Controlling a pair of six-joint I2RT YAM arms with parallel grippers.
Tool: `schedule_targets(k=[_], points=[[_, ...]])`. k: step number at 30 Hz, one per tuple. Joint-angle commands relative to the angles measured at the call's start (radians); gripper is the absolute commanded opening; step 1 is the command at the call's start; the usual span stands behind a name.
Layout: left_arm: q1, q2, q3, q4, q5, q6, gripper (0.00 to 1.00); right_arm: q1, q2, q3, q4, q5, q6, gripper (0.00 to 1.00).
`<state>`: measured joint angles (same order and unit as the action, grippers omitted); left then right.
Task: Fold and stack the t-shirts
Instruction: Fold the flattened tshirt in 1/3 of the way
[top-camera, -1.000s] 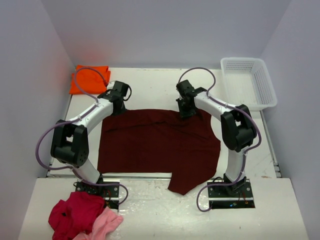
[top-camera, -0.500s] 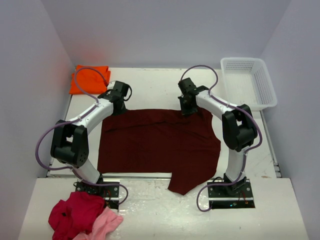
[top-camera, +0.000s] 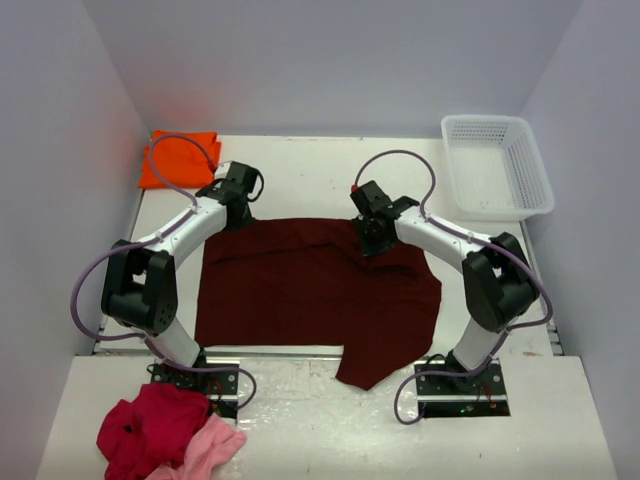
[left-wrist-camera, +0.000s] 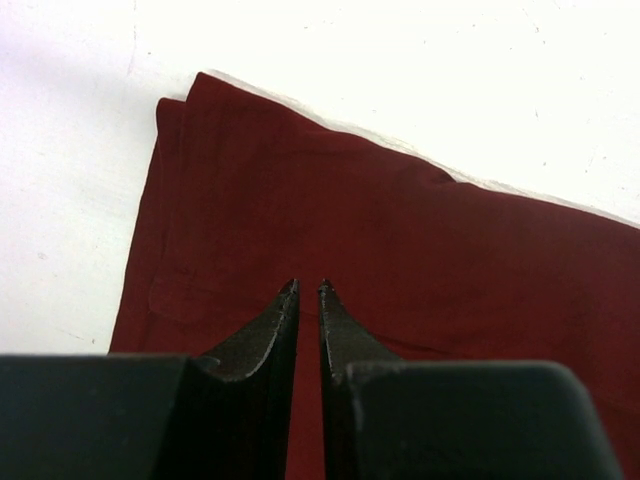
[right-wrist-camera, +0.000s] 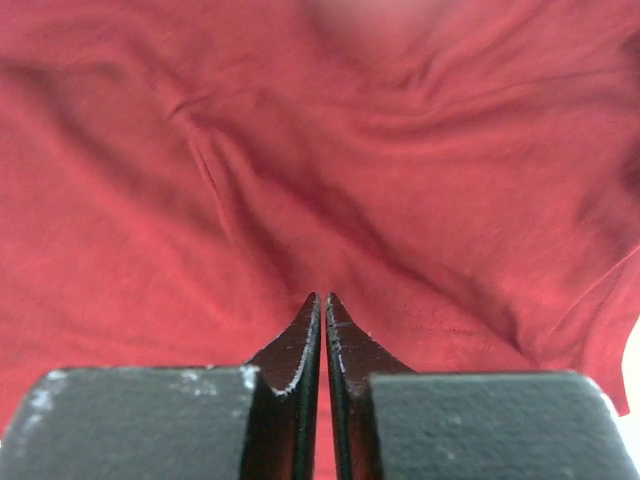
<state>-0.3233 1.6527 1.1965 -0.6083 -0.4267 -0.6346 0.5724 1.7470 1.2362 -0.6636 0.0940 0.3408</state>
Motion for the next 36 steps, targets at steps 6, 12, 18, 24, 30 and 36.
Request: schedule_targets(k=[6, 12, 18, 24, 30, 36], points=[[-0.005, -0.005, 0.014, 0.031, -0.006, 0.018, 0.14, 0.119, -0.099, -0.075, 0.038, -0.077, 0.052, 0.20], [-0.005, 0.001, 0.031, 0.027, 0.002, 0.021, 0.14, 0.130, -0.176, -0.066, 0.032, 0.090, 0.144, 0.47], [-0.016, 0.015, 0.034, 0.033, 0.036, 0.047, 0.14, -0.078, -0.031, 0.093, -0.021, 0.161, 0.078, 0.49], [-0.017, 0.047, 0.049, 0.033, 0.046, 0.067, 0.13, -0.221, 0.150, 0.299, -0.076, 0.098, -0.011, 0.42], [-0.017, 0.047, 0.054, 0.039, 0.054, 0.072, 0.13, -0.256, 0.258, 0.462, -0.131, 0.090, -0.062, 0.45], [-0.017, 0.050, 0.048, 0.044, 0.054, 0.076, 0.13, -0.295, 0.287, 0.494, -0.145, 0.115, -0.071, 0.45]])
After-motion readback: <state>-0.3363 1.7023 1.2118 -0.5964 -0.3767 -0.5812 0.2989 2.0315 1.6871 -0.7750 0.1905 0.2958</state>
